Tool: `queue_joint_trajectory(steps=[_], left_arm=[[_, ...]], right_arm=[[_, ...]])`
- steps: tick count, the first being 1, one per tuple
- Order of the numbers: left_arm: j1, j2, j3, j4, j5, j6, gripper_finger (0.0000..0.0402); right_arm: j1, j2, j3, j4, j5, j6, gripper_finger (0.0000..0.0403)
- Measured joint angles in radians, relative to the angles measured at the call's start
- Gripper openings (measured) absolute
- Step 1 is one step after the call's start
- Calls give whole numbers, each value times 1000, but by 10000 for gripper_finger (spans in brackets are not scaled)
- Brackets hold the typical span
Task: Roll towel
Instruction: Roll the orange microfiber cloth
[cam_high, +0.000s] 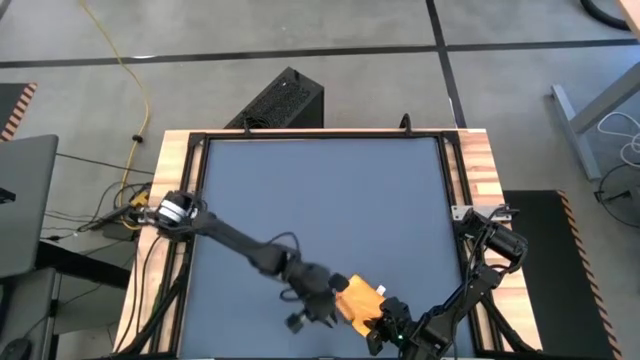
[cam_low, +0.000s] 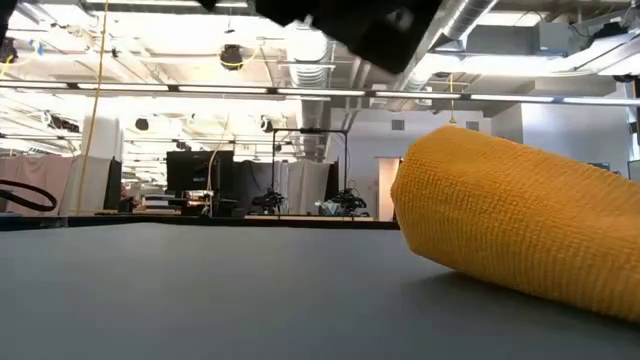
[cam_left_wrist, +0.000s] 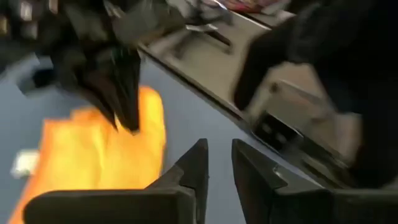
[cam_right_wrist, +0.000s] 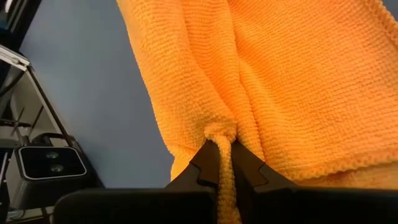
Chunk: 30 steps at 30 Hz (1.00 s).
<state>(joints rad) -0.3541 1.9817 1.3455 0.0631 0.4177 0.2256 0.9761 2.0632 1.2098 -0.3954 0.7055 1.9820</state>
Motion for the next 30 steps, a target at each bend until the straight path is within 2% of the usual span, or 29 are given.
queue_joint_trajectory(steps=[3, 6, 13, 18, 24, 30], left_arm=[[-53, 49, -19, 159, -160, 26, 47], [-66, 102, 0, 199, -224, 39, 33], [-15, 188, 48, 231, -248, -26, 2], [11, 215, 53, 239, -214, -51, 1], [15, 247, 51, 221, -226, -56, 0], [25, 245, 52, 203, -261, -65, 0]], right_arm=[[0, 0, 0, 0, 0, 0, 32], [-1, 1, -1, 3, 0, -3, 32], [-2, 2, -2, 11, 2, -16, 33], [-3, 2, -2, 12, 2, -16, 33], [-9, 2, -2, 15, 4, -19, 35], [-14, 3, -2, 11, 6, -13, 65]])
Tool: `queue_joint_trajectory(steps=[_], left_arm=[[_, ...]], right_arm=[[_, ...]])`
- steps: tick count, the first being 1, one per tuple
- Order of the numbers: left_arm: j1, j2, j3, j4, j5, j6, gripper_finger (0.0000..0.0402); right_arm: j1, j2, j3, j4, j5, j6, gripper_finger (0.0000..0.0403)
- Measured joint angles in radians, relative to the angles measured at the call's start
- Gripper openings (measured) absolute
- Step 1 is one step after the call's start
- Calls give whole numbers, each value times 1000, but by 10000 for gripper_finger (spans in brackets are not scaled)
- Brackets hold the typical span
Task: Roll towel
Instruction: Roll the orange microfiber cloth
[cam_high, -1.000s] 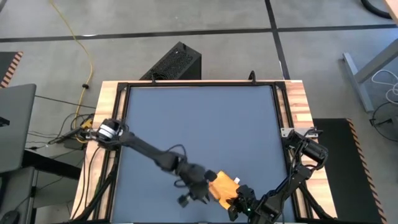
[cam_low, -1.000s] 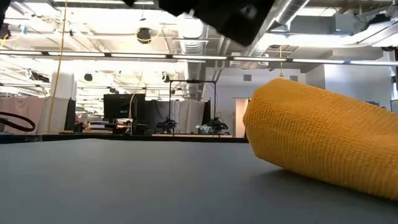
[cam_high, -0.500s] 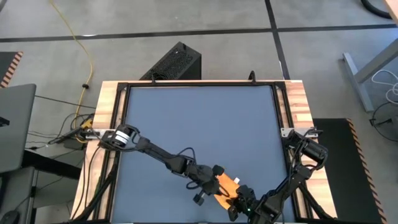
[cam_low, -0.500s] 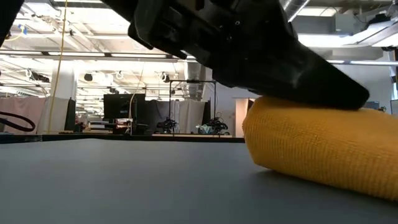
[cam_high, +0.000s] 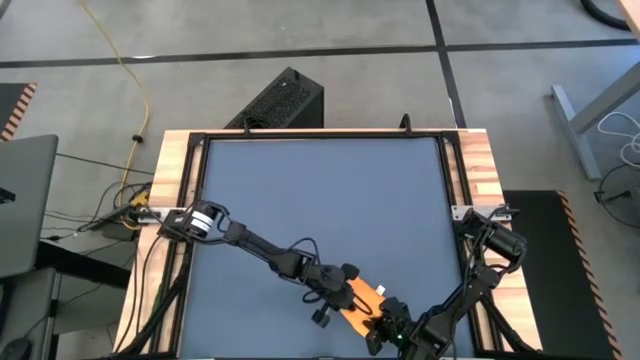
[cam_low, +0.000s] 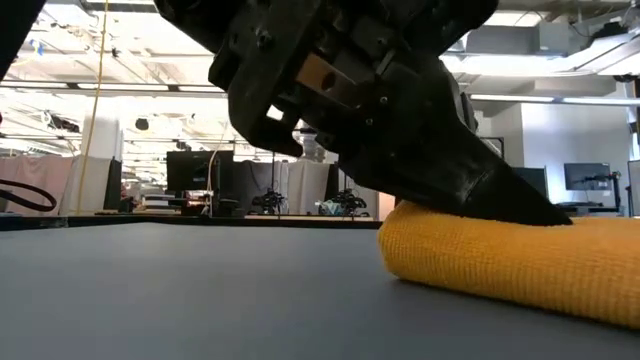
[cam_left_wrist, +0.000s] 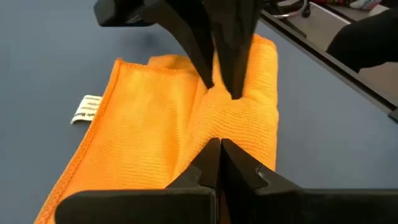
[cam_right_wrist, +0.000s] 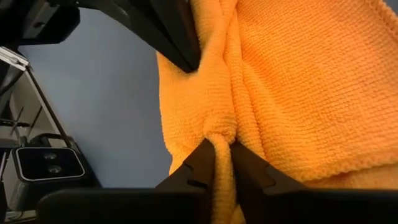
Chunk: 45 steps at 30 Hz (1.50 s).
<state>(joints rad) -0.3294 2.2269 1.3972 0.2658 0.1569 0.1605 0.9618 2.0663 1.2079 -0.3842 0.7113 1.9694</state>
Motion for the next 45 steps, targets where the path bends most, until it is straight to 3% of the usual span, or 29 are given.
queue_joint_trajectory(steps=[7, 15, 27, 35, 45], left_arm=[[15, 0, 0, -34, -1, -13, 0], [19, 0, 0, -46, -9, -15, 0], [43, 0, 0, -51, 9, -16, 0], [73, 0, 0, -51, 46, -23, 0], [91, 0, -2, -44, 75, -5, 0]], right_arm=[[-6, -20, 0, -13, -2, -9, 120], [6, -118, -4, -156, -2, -18, 158], [7, -200, -2, -128, 21, -209, 161], [-15, -199, -1, -35, 43, -448, 162], [-83, -196, 21, -158, -54, -538, 147]])
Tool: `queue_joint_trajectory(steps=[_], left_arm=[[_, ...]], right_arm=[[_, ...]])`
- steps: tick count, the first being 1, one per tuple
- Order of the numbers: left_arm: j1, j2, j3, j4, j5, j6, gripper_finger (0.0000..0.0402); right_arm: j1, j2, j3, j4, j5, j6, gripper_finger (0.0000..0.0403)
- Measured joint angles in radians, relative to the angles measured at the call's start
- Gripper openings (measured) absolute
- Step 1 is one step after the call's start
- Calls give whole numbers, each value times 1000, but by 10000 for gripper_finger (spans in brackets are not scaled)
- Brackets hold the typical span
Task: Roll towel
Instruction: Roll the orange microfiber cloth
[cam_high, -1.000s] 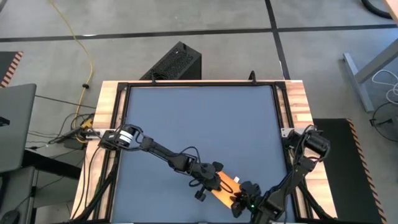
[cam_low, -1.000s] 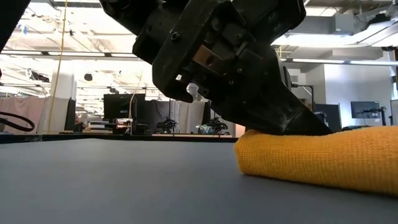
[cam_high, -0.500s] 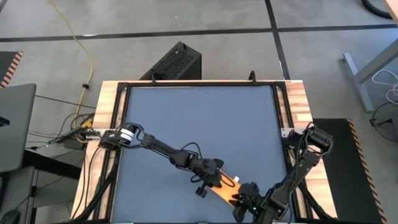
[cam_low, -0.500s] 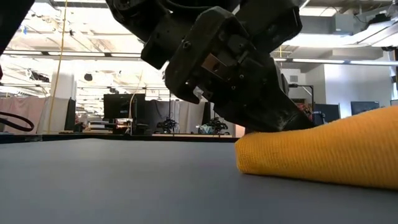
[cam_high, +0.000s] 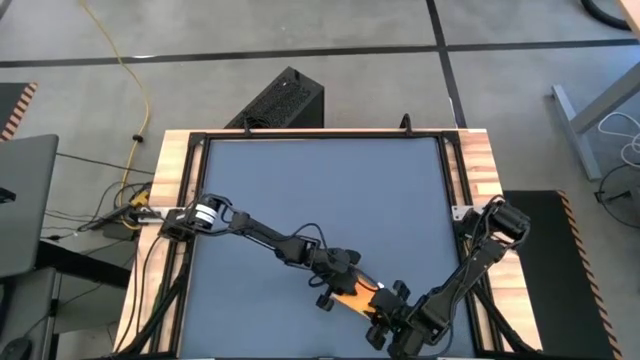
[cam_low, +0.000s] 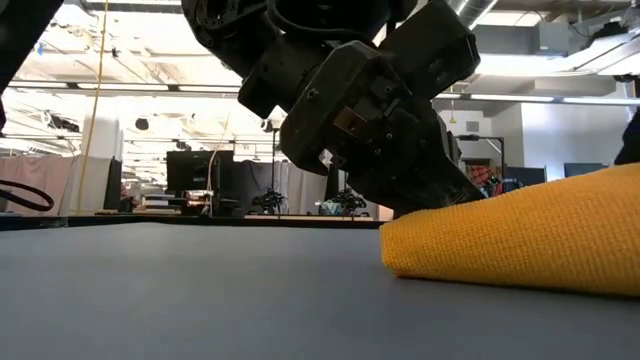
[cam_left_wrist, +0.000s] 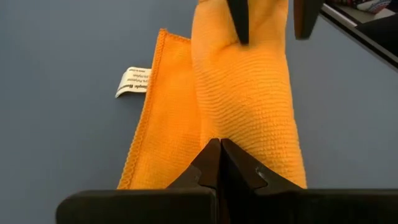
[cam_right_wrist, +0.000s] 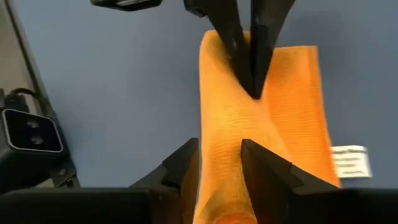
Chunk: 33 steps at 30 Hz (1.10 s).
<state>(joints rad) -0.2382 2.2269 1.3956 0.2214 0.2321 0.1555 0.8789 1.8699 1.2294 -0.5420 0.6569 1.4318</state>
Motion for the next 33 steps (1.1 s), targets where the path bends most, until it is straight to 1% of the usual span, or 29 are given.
queue_joint_trajectory(steps=[4, 7, 12, 15, 19, 22, 24, 29, 33], left_arm=[[0, 0, 0, 2, 7, 1, 0], [0, 0, 0, 6, 12, 12, 0], [0, 0, 0, 8, 15, 24, 0], [0, 0, 0, 10, 24, 34, 0], [-1, 0, 0, 10, 54, 61, 0], [-1, 0, 0, 12, 60, 90, 0], [1, 0, 0, 12, 60, 93, 0], [9, 0, 0, 11, 67, 94, 0], [27, 0, 0, 2, 108, 85, 0]], right_arm=[[-1, 0, 76, -142, 15, -1, 132], [-1, 0, 117, -199, 41, -11, 122], [-22, 1, 122, -196, 43, -28, 115], [-29, 11, 122, -150, 49, -67, 114], [-22, 57, 122, -112, 36, -71, 113], [-5, 108, 121, -113, 44, -19, 113], [7, 125, 121, -114, 70, 15, 113], [30, 132, 121, -149, 76, 91, 113], [43, 132, 121, -201, 62, 150, 110]])
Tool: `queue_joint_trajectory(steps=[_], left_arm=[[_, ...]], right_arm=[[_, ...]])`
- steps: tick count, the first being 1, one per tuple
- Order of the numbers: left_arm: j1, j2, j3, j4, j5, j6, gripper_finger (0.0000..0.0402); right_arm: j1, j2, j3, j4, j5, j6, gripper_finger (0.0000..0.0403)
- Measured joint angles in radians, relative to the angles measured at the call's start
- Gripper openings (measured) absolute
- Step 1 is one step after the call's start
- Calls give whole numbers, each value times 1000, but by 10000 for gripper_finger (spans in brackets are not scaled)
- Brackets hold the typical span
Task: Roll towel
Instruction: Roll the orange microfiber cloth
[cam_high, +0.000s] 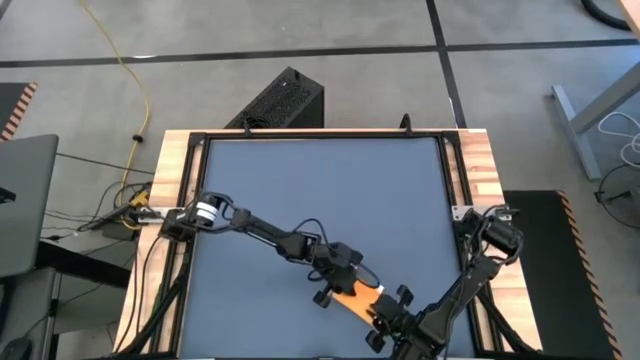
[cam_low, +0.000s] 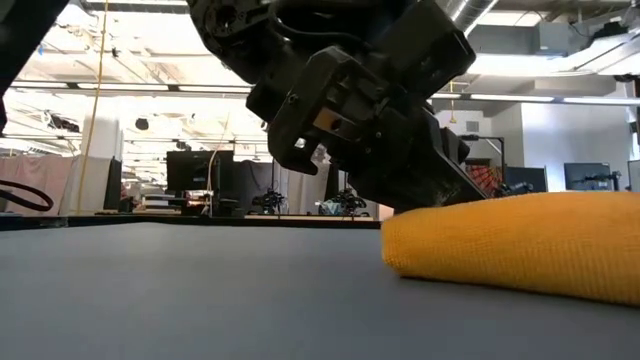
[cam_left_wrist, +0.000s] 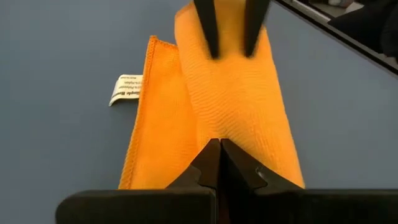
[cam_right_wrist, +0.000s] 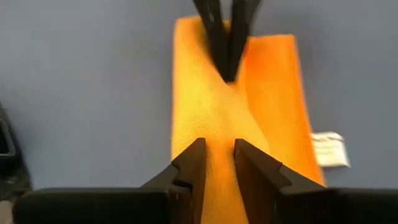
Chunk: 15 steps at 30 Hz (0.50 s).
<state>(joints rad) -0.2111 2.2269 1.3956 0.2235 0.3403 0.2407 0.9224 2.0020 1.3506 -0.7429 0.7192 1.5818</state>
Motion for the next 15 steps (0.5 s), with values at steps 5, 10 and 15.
queue_joint_trajectory(steps=[5, 10, 15], left_arm=[[21, 0, 0, -5, 30, -18, 0], [40, 0, 0, -14, 27, -39, 0], [63, -11, -1, -19, 24, -85, 0]], right_arm=[[8, 29, 1, -5, -19, 45, 107], [11, 61, 1, -16, -43, 147, 107], [27, 79, 2, -56, 4, 325, 98]])
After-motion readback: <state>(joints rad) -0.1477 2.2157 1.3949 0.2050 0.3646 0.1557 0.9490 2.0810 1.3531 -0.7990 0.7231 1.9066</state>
